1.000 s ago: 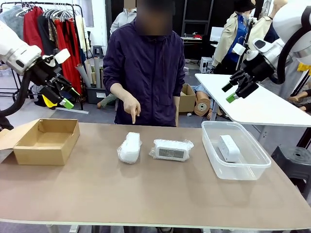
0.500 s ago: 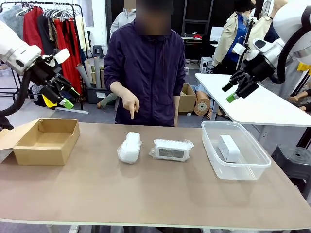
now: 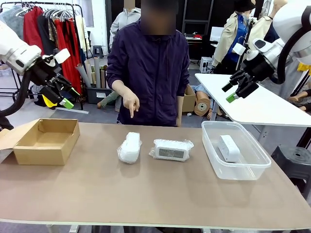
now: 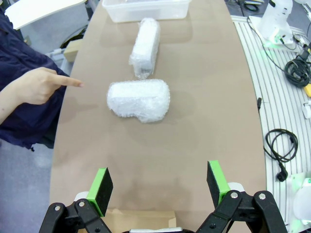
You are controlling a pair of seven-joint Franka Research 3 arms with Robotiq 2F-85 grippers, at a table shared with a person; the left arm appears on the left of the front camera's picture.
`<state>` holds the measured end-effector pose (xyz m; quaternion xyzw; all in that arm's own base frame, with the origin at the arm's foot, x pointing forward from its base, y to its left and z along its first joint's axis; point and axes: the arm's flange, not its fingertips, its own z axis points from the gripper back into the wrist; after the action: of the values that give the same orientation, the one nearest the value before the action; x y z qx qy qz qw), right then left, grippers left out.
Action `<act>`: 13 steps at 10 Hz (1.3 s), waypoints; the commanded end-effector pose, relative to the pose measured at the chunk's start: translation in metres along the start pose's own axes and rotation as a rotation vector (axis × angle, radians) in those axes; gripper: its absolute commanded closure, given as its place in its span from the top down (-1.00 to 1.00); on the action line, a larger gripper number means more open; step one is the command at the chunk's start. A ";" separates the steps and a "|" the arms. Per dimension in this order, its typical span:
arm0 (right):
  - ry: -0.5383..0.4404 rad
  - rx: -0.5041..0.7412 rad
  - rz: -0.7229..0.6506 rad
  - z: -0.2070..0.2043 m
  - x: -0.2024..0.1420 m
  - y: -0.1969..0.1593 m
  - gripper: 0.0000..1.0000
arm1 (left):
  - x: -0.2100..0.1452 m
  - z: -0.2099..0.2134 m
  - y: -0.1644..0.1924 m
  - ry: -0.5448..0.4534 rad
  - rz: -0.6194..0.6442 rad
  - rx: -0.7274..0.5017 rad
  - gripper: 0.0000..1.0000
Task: Separate and place wrapped and unwrapped clocks.
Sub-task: Pick up the Digital clock indicated by the person.
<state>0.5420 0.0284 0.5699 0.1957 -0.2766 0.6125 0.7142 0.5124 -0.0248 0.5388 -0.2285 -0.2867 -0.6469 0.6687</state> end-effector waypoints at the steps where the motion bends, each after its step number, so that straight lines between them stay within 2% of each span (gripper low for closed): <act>1: -0.003 0.005 0.005 0.002 0.002 -0.001 1.00 | -0.001 0.002 -0.001 -0.005 -0.012 -0.004 1.00; 8: -0.003 0.005 0.005 0.002 0.002 -0.001 1.00 | 0.000 0.000 0.000 0.000 0.000 0.000 1.00; 10: -0.003 0.005 0.005 0.002 0.002 -0.001 1.00 | 0.018 -0.014 -0.009 0.027 0.138 0.054 1.00; 11: -0.003 0.005 0.005 0.002 0.002 -0.001 1.00 | 0.031 -0.022 -0.011 0.101 0.243 0.112 1.00; 13: -0.003 0.005 0.005 0.002 0.002 -0.001 1.00 | 0.055 -0.044 -0.014 0.176 0.429 0.261 1.00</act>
<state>0.5420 0.0285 0.5700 0.1957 -0.2766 0.6126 0.7141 0.5113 -0.0804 0.5461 -0.1638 -0.2776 -0.5126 0.7959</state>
